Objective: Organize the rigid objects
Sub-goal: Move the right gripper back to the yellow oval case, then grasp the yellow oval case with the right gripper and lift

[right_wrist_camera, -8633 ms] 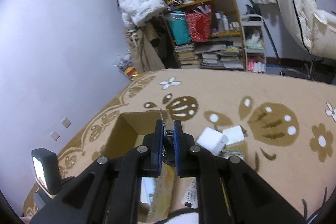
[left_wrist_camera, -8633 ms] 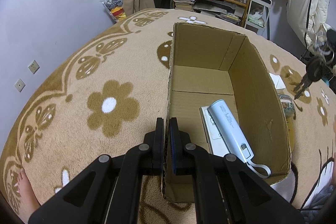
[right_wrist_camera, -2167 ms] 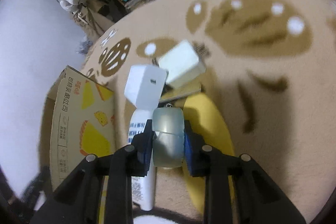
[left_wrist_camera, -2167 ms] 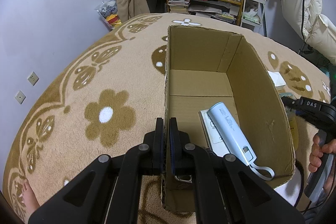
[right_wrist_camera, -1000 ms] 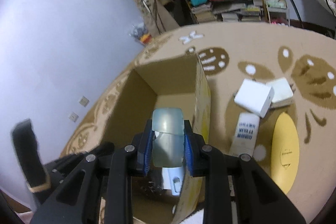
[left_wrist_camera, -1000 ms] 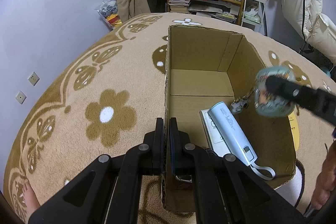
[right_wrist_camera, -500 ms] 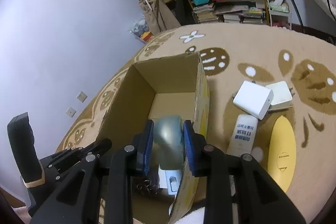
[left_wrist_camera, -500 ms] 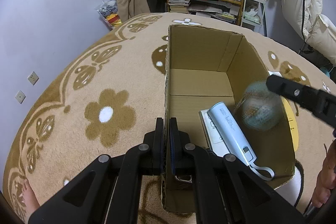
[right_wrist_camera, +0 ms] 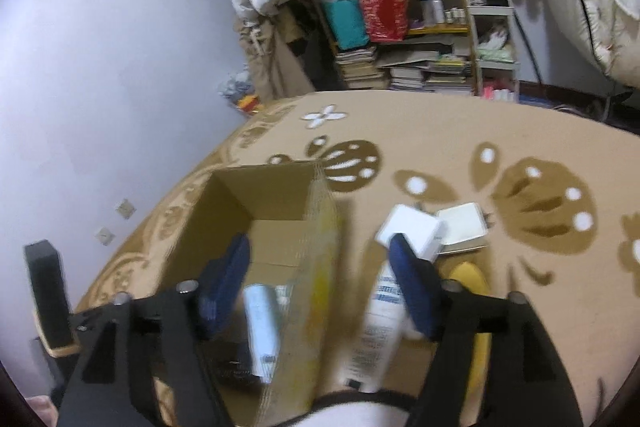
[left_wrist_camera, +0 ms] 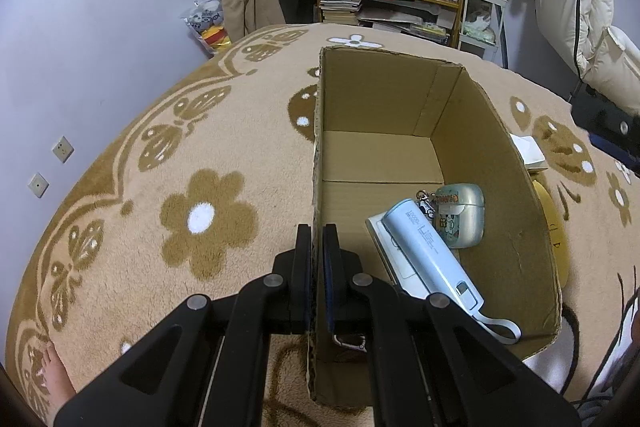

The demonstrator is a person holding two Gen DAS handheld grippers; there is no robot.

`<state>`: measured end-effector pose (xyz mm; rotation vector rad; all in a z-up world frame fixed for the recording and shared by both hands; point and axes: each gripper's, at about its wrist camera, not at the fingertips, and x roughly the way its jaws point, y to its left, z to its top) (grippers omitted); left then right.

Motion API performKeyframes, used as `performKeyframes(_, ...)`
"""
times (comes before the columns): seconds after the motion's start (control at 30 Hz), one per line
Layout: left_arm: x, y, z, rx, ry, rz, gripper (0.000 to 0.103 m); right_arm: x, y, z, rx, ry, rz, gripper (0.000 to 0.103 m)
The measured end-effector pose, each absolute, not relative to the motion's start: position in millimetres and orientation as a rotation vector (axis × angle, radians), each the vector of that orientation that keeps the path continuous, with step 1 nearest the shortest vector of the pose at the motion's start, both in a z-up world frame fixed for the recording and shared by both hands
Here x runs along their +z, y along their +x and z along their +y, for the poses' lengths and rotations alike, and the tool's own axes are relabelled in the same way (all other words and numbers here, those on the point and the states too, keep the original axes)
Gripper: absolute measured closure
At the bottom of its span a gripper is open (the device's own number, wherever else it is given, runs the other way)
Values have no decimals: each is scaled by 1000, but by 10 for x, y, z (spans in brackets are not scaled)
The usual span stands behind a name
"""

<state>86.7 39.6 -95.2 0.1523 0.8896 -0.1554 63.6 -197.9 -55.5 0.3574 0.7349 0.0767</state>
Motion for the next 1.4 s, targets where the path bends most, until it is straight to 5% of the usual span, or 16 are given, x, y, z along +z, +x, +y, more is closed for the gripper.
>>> performKeyframes(0.77, -949, 868, 401, -155, 154, 890, 98, -1675, 717, -2558, -197, 286, 1087, 11)
performKeyframes(1.0, -952, 868, 398, -155, 154, 890, 98, -1858, 733, -2428, -265, 194, 1137, 17)
performKeyframes(1.13, -955, 871, 409, -154, 153, 891, 98, -1845, 698, -2326, -257, 139, 1114, 43)
performKeyframes(1.4, -957, 873, 410, -153, 152, 892, 98, -1716, 627, -2440, -279, 228, 1067, 44)
